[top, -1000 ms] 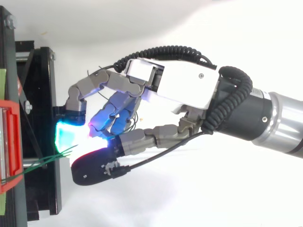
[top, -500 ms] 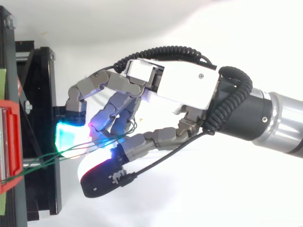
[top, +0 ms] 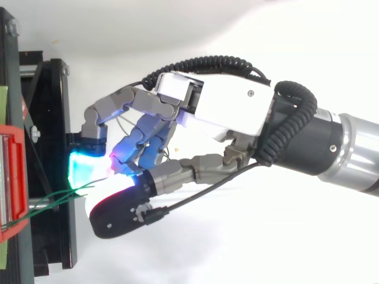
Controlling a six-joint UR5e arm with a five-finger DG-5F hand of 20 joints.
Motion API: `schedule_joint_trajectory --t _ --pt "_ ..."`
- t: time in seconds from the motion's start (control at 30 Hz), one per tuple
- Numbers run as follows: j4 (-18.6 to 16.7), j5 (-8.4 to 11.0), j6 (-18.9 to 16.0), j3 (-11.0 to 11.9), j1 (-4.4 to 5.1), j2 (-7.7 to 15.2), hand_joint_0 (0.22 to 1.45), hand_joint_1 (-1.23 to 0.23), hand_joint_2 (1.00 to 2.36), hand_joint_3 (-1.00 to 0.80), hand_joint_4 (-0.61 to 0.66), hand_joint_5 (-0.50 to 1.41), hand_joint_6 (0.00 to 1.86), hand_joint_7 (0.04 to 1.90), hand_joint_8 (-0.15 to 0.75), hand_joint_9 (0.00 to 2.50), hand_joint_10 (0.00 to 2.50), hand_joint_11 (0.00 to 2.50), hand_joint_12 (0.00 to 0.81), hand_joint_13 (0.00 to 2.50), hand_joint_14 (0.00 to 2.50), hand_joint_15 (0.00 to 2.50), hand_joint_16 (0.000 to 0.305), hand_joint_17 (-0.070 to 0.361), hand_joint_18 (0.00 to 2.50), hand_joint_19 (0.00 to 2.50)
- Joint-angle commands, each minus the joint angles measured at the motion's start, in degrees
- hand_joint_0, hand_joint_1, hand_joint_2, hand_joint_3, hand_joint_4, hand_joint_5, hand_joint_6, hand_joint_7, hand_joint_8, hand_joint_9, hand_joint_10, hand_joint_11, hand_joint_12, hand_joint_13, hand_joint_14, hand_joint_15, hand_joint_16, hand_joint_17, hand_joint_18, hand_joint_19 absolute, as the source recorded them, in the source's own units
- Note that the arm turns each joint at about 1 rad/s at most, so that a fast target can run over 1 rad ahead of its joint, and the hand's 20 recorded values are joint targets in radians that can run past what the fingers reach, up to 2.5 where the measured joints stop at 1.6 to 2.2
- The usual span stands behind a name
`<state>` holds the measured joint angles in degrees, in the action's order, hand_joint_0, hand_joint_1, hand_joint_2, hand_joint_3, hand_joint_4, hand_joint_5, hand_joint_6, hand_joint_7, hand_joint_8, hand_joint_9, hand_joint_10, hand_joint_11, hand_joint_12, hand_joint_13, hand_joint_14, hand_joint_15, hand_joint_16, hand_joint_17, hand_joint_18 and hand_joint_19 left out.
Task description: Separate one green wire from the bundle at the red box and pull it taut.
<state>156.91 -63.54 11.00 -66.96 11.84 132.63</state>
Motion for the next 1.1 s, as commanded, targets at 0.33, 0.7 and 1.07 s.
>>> schedule_joint_trajectory --t 0.33,0.7,1.07 --pt "6.04 0.0 0.16 2.8 -0.42 -0.44 0.68 -0.76 1.02 -0.27 0.15 -0.24 0.87 0.97 0.282 1.1 0.0 1.6 0.312 1.45 0.01 1.54 0.055 0.124 0.89 0.53" --pt "8.59 -0.09 1.13 2.89 -0.51 -1.67 0.72 -0.83 1.01 -0.39 0.16 -0.23 0.89 0.95 0.284 1.11 0.0 1.65 0.326 1.44 0.01 1.53 0.054 0.122 0.89 0.5" --pt "8.59 0.0 1.3 2.89 -0.42 -1.67 0.65 -0.78 1.0 -0.5 0.18 -0.23 0.91 0.96 0.294 1.13 0.06 1.64 0.326 1.45 0.01 1.53 0.054 0.122 0.9 0.51"
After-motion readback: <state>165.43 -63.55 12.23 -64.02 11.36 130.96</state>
